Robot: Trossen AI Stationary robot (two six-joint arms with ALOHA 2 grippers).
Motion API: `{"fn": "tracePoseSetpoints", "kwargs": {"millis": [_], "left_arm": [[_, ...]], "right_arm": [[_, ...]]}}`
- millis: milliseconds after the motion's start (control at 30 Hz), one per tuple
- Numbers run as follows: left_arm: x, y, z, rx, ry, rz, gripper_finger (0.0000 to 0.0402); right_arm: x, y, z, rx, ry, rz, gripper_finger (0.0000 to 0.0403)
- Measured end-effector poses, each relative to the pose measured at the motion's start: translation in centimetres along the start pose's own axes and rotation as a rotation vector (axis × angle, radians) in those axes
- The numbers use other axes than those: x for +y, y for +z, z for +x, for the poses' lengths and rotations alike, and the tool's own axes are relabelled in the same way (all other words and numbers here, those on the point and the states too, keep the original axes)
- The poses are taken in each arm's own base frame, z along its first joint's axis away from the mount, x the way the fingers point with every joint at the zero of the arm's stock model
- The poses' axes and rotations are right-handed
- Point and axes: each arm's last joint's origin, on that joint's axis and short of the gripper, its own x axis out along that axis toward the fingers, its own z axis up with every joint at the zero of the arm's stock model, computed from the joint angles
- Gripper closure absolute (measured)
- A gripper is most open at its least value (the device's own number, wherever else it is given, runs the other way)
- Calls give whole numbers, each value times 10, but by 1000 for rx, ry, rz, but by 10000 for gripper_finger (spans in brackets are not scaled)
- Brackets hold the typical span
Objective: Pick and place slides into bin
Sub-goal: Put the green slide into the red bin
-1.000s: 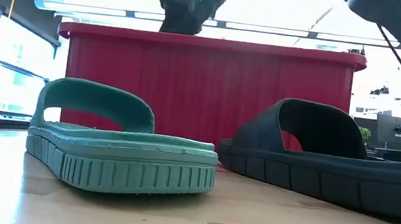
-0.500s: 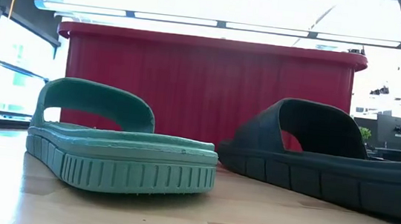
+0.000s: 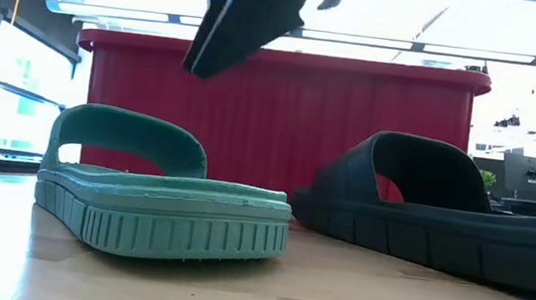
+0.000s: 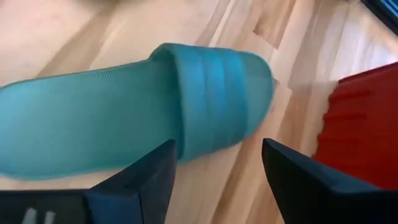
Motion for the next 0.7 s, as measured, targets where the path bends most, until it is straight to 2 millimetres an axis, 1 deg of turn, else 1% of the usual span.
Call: {"fn": "tracePoseSetpoints", "kwargs": {"millis": [200, 367, 500, 600, 700], "left_arm": [[1, 0, 0, -1, 18, -14, 245], [1, 0, 0, -4, 28, -24, 245], [1, 1, 0, -8, 49, -26, 245], [2, 1, 0, -8, 66, -26, 245], [2, 1, 0, -9, 71, -27, 245]], "right_arm": [[21, -7, 21, -66, -7, 13, 162], [28, -18, 38, -88, -93, 34, 162], [25, -29, 51, -90, -171, 70, 162], [20, -35, 58, -108, -198, 130, 164], [14, -42, 64, -124, -208, 188, 174]]}}
